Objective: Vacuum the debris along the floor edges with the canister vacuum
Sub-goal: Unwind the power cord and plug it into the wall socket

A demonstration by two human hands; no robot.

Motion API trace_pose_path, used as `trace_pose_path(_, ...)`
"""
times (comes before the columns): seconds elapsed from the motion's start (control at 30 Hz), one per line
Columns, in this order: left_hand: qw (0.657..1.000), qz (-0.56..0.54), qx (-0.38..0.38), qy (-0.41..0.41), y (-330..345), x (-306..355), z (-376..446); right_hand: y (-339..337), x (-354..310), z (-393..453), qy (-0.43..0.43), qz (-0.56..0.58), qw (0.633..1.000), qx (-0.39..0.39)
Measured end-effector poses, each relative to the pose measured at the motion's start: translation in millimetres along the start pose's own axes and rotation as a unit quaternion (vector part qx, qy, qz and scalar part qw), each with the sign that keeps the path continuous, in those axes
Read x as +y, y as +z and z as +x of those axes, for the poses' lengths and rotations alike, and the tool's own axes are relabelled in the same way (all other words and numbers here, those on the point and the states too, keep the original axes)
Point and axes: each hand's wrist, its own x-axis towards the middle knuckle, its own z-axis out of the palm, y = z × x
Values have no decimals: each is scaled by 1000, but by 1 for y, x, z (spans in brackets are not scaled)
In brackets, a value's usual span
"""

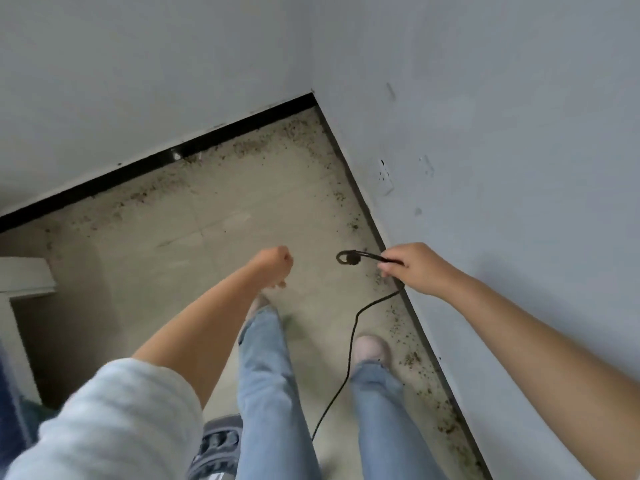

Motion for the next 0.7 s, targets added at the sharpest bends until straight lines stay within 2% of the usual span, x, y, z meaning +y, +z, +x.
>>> trace_pose_path(0.07,999,-31,-37,3,4,12,9,2,-6,-3,11,-4,1000,-3)
trace_pose_path(0.13,994,-86,-63,6,-9,15,20,9,-17,3,50,35,998,35)
trace_pose_path(0.27,963,-229,-123,-68,-37,6,25,30,-52,17,49,65,993,84)
trace_pose_path(0.33,918,-349,-162,-95,-47,0,29,39,-70,24,39,61,993,90)
trace_pose_path(0.37,883,-430,-163,-97,-50,-4,34,43,-75,28,37,64,993,92)
trace_pose_path(0.43,804,-570,-127,-110,-58,-10,49,51,-81,35,48,82,991,95)
trace_pose_path(0.47,784,-601,-101,-116,-61,-13,58,55,-82,39,59,91,990,92)
trace_pose_path(0.53,783,-606,-75,-121,-70,-17,71,63,-78,47,88,100,988,78)
trace_pose_path(0.7,831,-542,-48,-114,-99,-13,91,77,-64,52,156,100,982,45)
